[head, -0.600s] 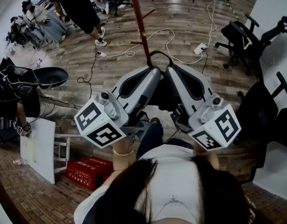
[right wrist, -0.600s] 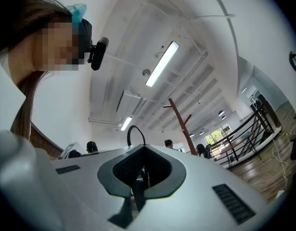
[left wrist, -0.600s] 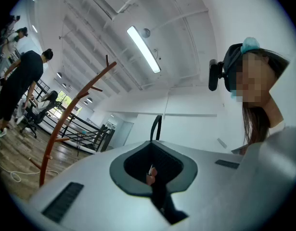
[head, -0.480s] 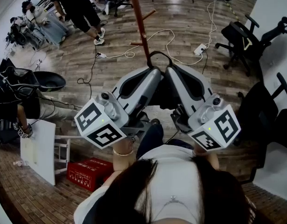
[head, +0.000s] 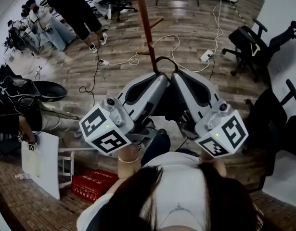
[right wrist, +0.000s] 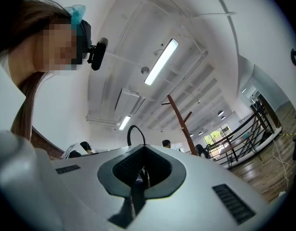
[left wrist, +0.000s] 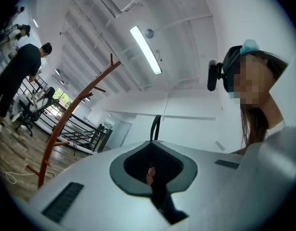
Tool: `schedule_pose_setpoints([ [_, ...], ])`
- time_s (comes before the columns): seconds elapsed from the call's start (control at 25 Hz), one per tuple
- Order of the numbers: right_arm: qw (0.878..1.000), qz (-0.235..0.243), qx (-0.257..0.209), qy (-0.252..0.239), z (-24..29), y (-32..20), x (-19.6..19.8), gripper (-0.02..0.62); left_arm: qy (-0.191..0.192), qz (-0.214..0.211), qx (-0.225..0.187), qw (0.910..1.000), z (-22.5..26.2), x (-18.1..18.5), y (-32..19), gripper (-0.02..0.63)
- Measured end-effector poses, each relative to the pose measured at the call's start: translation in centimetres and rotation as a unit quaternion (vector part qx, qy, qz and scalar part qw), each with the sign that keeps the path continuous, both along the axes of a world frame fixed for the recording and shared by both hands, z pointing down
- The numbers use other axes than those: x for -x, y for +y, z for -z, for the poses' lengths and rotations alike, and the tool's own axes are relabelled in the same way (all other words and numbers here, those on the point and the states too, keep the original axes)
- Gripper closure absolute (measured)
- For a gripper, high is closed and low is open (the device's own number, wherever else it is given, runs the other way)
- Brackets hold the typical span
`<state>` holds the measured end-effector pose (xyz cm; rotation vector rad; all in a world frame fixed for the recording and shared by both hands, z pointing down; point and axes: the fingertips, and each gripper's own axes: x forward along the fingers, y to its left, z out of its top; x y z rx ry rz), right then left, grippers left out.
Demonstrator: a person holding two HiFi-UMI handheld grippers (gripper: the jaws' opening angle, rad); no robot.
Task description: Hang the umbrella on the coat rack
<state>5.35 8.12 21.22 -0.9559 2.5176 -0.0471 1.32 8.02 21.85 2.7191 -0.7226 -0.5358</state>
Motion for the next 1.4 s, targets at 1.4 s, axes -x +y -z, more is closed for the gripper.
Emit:
schedule_pose_setpoints([
  [1.4, 0.998, -0.062, -0.008, -0.01, 0.8, -8.2, 6.0, 0.561, 0.009, -0.057, -0.012, 0.9983, 0.5, 6.3, -8.0, 0.595],
])
